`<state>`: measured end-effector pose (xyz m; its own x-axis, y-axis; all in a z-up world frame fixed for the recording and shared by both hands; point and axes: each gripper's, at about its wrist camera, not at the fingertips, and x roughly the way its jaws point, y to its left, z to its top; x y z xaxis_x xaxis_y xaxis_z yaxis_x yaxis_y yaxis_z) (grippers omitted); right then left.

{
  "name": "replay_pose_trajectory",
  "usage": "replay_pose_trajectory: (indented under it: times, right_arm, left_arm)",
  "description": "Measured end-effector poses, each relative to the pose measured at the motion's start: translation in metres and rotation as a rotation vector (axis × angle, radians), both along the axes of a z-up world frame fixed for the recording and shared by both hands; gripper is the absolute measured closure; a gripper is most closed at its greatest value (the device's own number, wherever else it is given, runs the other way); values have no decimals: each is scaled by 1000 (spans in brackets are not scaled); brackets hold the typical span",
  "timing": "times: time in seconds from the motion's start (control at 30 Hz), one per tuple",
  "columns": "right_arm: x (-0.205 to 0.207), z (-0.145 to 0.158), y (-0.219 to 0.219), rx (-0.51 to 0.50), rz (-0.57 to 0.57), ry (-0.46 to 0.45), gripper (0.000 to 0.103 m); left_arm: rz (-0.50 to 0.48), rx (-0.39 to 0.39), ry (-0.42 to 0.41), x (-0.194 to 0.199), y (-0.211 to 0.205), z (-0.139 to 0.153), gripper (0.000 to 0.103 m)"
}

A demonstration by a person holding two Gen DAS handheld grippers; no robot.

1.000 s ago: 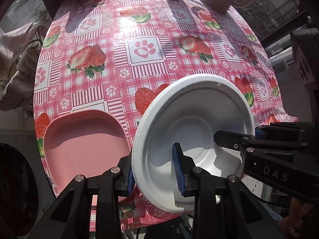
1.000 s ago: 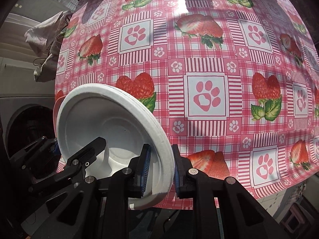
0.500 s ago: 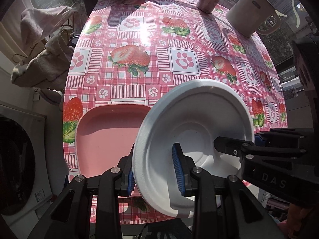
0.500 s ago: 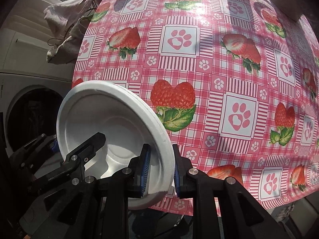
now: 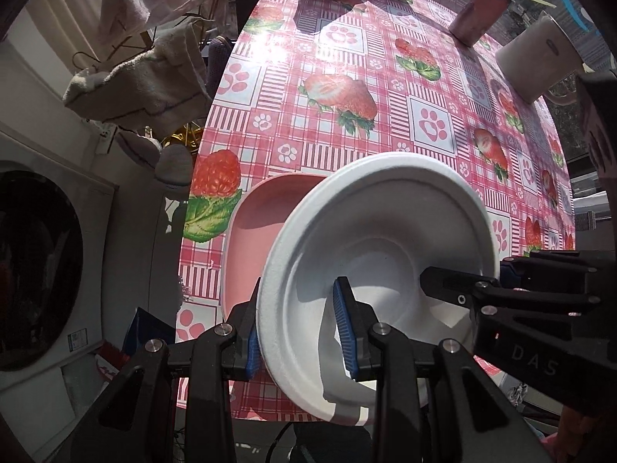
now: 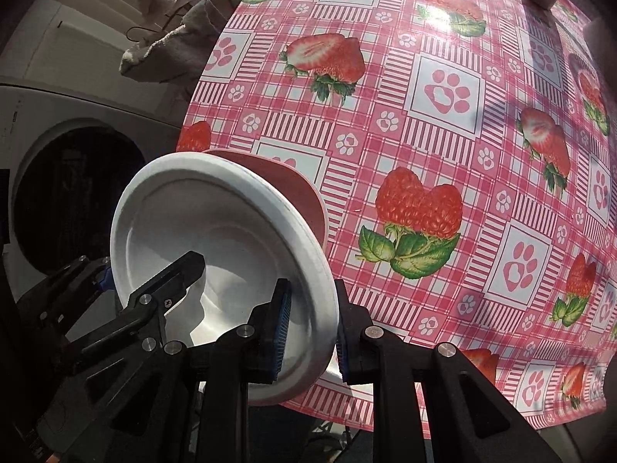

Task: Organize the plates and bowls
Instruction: 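Carry the white bowl stack with both grippers over the pink plate stack, then lower the bowl stack onto the pink plates and open both grippers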

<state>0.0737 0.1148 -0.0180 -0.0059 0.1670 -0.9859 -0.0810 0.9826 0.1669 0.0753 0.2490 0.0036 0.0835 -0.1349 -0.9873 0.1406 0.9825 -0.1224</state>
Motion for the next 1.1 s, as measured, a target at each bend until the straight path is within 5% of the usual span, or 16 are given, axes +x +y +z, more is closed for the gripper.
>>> replay_pose_trajectory:
  times: [0.67,0.97,1.07,1.1]
  right_arm:
    - [25,-37,31,-27,32,58,81]
    - [14,-37,30,-36,51,47,80]
    - [12,-33,27,-37,44,31,65]
    - [11,-29,26,-40,42,20,50]
  left_arm:
    - [33,35,44,4,15,-26,68]
    - [36,47,-30,-1,15,-18,51]
    - [40,148,-45,1,15,-14,50]
    - [45,165,-50,1,16,-13,49]
